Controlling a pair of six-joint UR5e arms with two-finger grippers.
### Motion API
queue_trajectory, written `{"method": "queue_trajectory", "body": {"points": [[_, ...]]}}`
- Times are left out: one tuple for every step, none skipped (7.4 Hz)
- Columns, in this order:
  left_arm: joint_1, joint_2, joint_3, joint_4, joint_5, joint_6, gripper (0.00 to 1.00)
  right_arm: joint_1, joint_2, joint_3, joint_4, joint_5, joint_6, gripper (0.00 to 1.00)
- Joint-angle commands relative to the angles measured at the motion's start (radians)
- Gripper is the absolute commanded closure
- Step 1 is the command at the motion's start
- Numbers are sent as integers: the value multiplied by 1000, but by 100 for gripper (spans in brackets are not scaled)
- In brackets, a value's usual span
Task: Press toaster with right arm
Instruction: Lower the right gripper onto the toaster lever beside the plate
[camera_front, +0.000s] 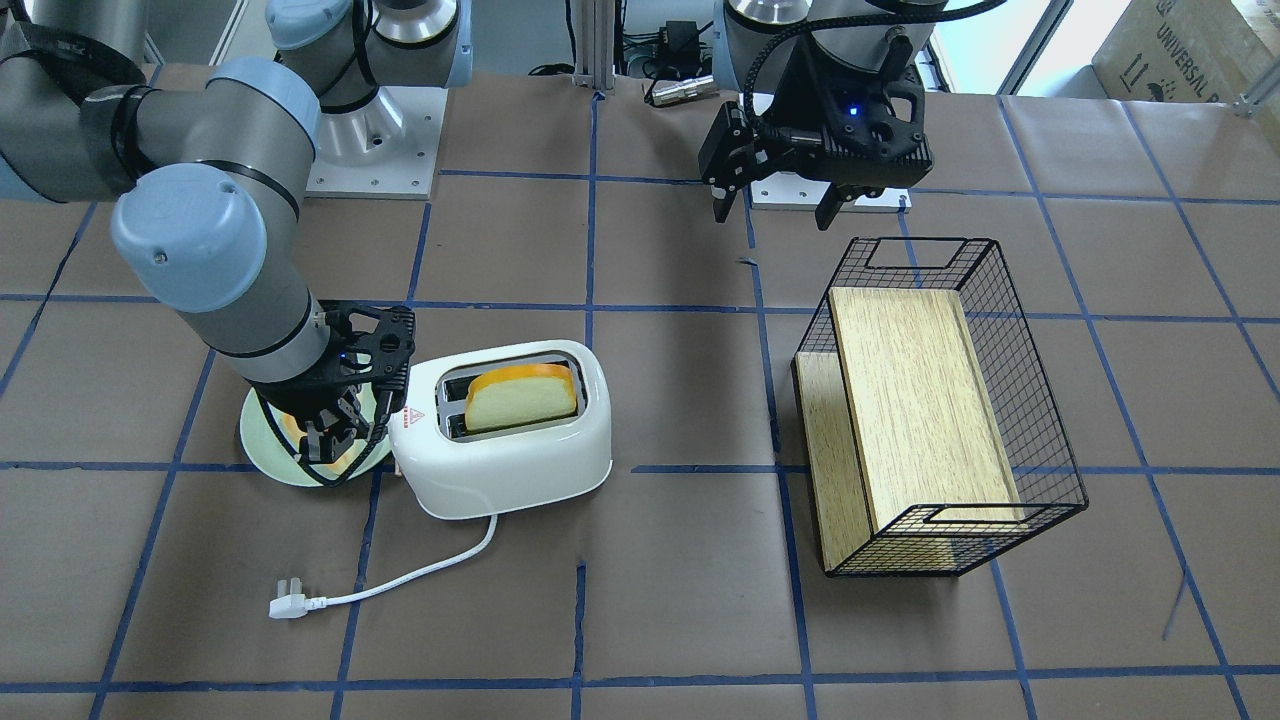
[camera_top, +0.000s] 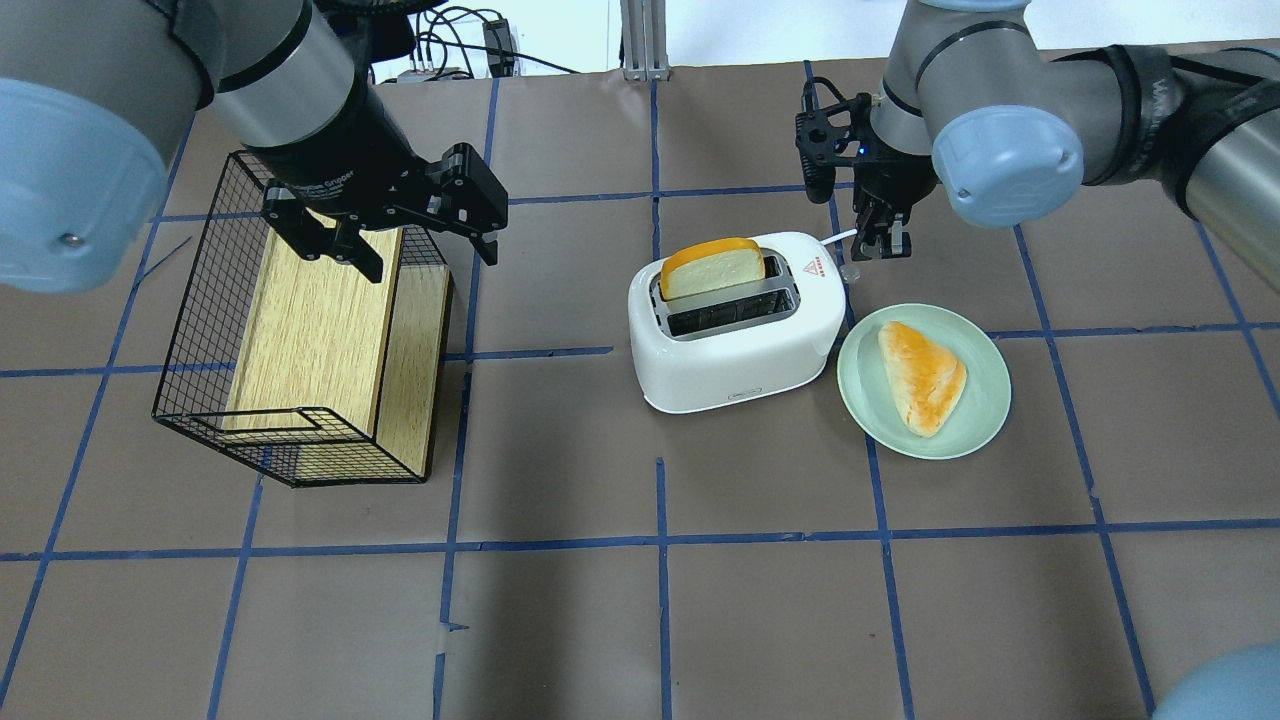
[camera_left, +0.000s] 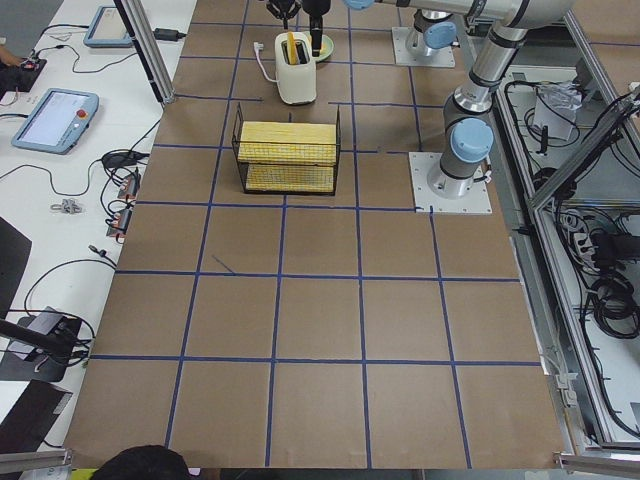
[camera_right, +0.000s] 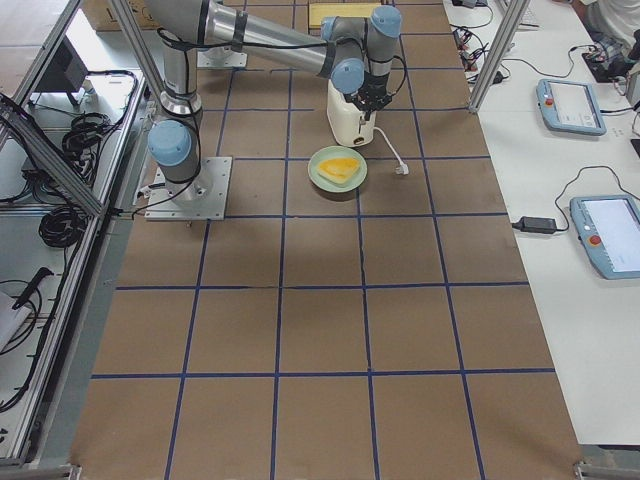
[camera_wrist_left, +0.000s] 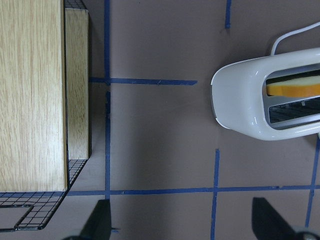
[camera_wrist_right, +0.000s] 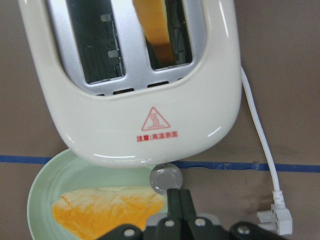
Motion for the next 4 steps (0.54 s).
{"method": "queue_trajectory", "body": {"points": [[0, 0, 0, 0, 0, 0, 0, 3, 1, 27, -20, 3, -17, 95], [0, 0, 0, 0, 0, 0, 0, 3, 1, 61, -70, -6, -56, 95], [0, 0, 0, 0, 0, 0, 0, 1, 1, 93, -110, -6, -60, 95], [0, 0, 0, 0, 0, 0, 0, 1, 1, 119, -132, -6, -60, 95]]}}
